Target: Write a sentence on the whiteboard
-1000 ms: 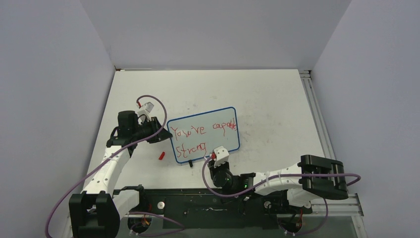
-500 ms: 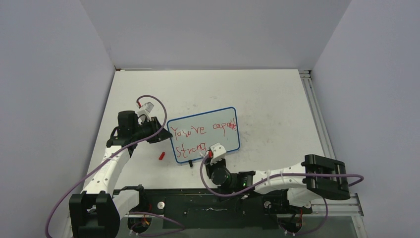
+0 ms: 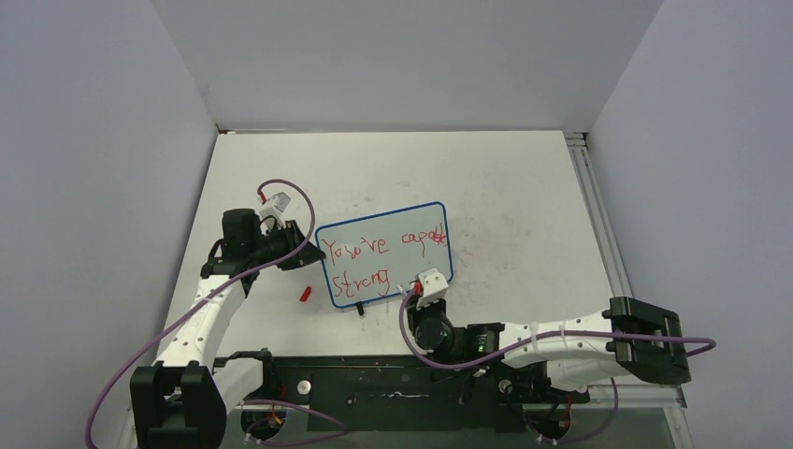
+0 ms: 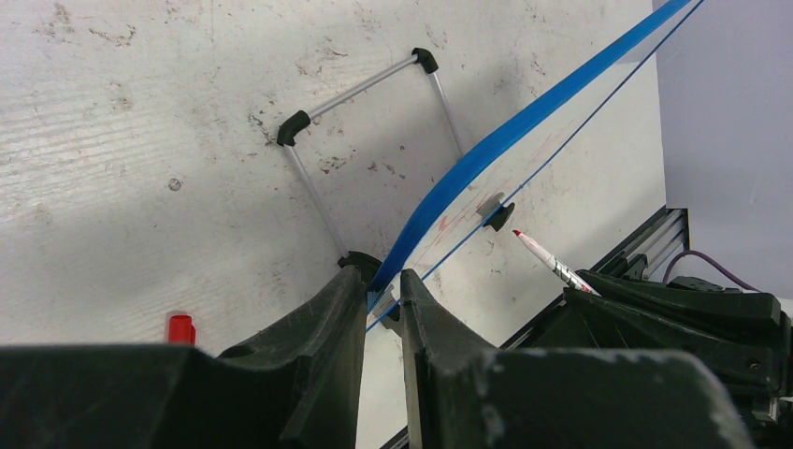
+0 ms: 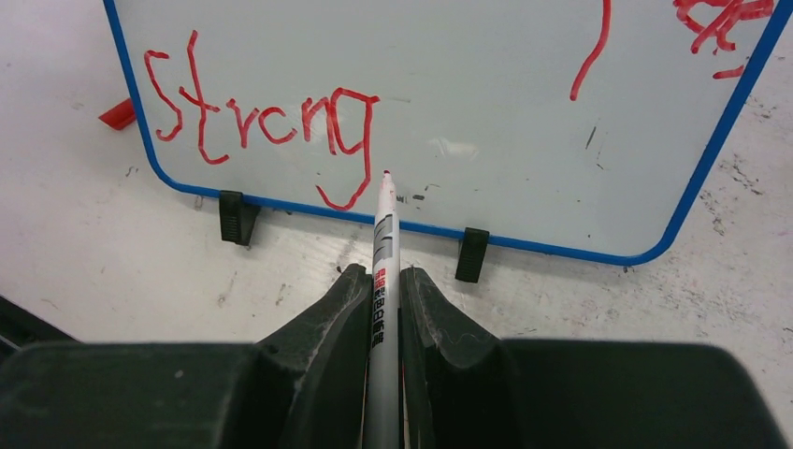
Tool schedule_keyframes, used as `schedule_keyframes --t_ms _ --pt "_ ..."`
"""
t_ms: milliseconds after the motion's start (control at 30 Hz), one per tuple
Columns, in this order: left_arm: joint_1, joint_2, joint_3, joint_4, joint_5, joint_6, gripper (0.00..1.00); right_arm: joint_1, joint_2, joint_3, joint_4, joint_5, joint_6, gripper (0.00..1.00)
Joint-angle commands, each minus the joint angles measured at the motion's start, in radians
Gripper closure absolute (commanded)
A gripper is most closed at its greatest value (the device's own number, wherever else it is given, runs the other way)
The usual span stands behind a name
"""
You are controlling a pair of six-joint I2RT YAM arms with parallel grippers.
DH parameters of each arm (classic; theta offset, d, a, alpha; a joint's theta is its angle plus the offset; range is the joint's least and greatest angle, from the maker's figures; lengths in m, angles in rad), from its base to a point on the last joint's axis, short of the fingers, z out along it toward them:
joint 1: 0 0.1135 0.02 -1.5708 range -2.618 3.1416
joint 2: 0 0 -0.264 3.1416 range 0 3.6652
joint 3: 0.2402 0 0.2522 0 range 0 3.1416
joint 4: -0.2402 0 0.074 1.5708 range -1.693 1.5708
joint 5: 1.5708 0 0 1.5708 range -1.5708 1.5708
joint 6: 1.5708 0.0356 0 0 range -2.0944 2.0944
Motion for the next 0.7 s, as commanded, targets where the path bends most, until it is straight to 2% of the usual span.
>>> schedule_keyframes --t_ms 0,667 --pt "-0.003 -0.022 0.039 0.015 0.008 0.005 0.81 -0.007 -0.007 -0.005 -0.006 0.027 0.029 0.95" --pt "-0.003 -0.021 0.04 0.016 0.008 0.005 0.82 -0.043 0.061 0.01 0.056 -0.015 0.0 0.95"
